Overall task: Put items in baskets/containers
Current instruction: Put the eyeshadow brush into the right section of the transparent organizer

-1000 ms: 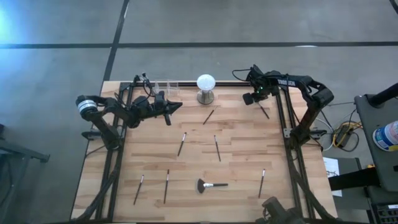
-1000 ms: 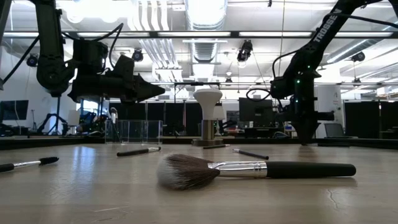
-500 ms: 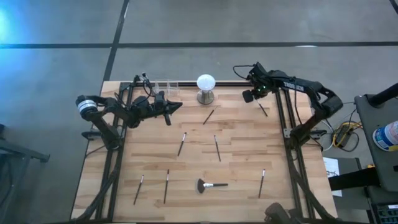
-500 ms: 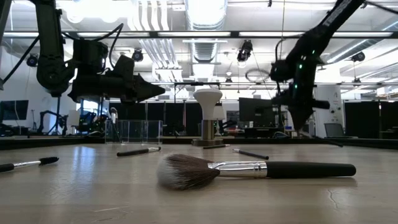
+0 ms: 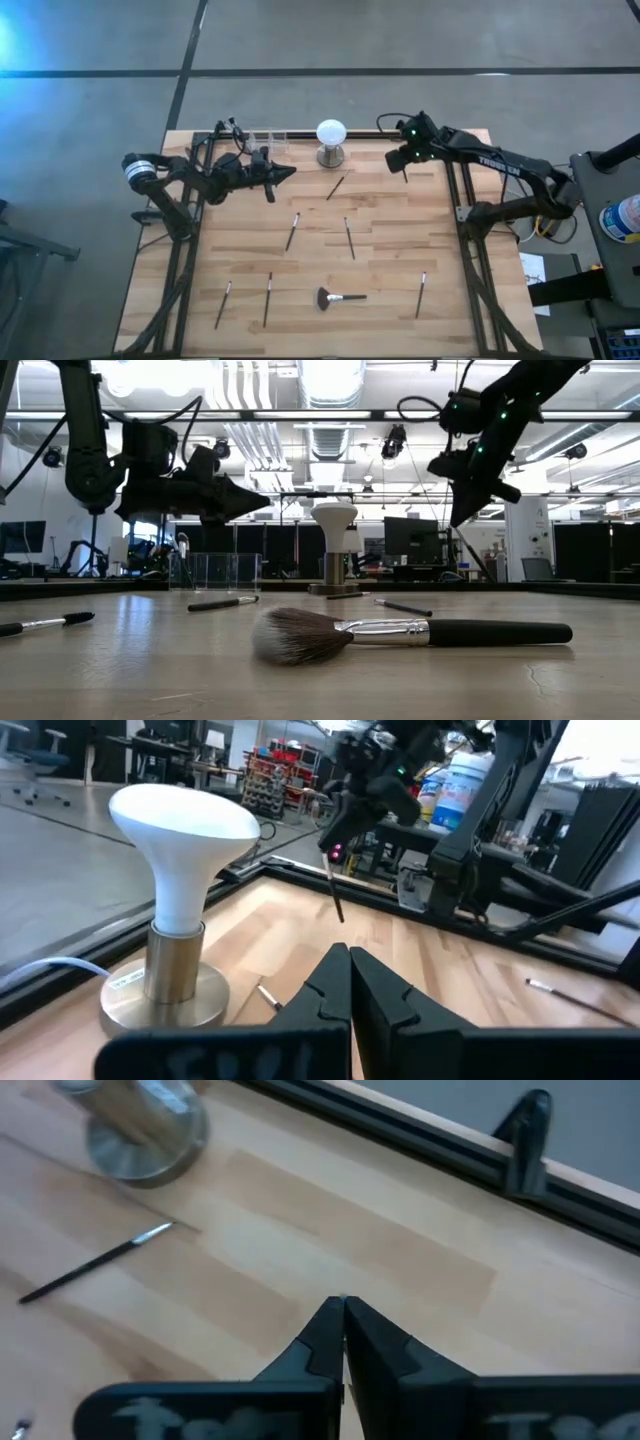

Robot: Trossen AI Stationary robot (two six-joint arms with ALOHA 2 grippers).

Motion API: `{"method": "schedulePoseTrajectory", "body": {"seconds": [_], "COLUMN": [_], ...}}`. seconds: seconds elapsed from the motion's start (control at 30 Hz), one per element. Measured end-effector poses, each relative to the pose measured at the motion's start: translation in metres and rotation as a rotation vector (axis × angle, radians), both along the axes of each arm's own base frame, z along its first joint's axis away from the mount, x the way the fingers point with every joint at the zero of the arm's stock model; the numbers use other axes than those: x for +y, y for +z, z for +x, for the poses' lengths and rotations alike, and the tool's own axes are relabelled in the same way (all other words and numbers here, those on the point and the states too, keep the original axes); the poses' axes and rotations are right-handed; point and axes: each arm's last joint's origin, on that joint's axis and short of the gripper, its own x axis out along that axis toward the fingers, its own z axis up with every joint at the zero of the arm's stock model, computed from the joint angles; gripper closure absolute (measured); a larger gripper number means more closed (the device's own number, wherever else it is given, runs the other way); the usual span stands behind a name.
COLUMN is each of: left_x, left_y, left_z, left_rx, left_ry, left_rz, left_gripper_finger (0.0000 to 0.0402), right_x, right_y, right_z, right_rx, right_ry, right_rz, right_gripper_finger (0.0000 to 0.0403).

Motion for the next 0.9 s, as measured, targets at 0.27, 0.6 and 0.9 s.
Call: {"method": "schedulePoseTrajectory", "body": {"seconds": [0.27, 0.6, 0.9], "left_x": [0.0, -0.006, -0.005], "left_y": [0.002, 0.007, 0.007], "left_z": [0.008, 0.017, 0.017], "left_rx": [-0.001, -0.016, -0.024], "left_ry": [-0.025, -0.063, -0.054], "left_rz": [-0.084, -0.075, -0.106], "left_gripper_finger": [0.0379, 0.0296, 0.0276], "right_x": [0.02, 0.039, 0.071], "right_y": [0.002, 0.006, 0.02], "right_z": [0.005, 0.02, 0.046], "right_rx": [-0.037, -0.07, -0.202], "right_ry": [0.06, 0.132, 0.269], "right_rz": [-0.052, -0.076, -0.113], "right_gripper_finger": [0.0394, 0.0394, 0.0394]}}
